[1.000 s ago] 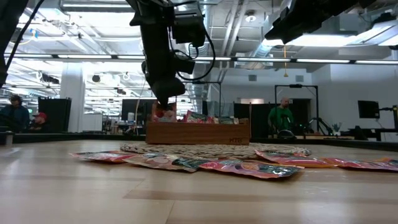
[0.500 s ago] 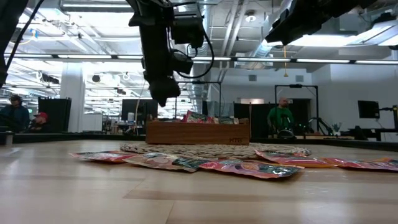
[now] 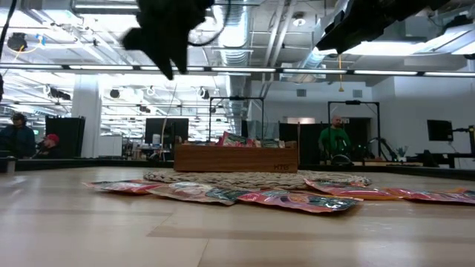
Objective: Pick & Place Tea
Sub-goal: Put the orange tea bag into the left side of the wooden organizer
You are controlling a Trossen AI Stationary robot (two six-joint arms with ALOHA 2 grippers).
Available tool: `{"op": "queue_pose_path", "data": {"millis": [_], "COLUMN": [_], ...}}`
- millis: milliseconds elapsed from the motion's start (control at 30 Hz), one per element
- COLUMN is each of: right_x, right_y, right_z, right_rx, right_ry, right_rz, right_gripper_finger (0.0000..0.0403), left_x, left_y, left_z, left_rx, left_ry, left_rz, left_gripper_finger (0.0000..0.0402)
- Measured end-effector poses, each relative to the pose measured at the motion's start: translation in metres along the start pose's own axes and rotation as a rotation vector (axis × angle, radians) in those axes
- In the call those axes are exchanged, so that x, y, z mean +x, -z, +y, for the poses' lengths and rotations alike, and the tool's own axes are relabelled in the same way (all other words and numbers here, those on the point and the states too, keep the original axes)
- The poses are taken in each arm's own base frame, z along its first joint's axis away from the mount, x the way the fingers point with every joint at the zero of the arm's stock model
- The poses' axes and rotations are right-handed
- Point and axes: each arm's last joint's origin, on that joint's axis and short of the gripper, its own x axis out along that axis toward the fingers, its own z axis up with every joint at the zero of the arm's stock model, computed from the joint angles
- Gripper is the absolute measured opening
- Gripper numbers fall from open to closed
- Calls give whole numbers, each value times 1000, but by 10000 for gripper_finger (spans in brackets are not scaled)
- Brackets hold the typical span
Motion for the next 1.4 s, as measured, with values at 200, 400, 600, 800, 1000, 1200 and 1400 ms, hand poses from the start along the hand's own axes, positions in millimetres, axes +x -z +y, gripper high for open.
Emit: {"op": "queue_pose_path", "data": {"millis": [200, 400, 600, 800, 1000, 1200, 1400], "right_x": [0, -1, -1, -2, -4, -7, -10], "right_y": [-1, -2, -3, -4, -5, -5, -5], "right_z": [4, 12, 19, 29, 42, 56, 65], "right_rx": [6, -30, -47, -66, -79, -110, -115], "right_ry": [-13, -45, -69, -108, -157, -208, -245], "right_rz": [-4, -10, -15, -20, -27, -35, -39], "right_gripper_finger": [0, 0, 0, 0, 0, 0, 0], "left_x": [5, 29, 64, 82, 98, 94, 94], "left_y": [46, 69, 85, 92, 98, 101, 102], "left_z": [-39, -59, -70, -73, -78, -81, -79], "left_rx": [-236, -295, -308, -286, -281, -277, -275], "left_ry": [6, -62, -149, -195, -192, -172, -182], "left_rz": [39, 47, 128, 176, 269, 257, 283], "left_gripper_finger": [162, 162, 162, 162, 162, 162, 162]}}
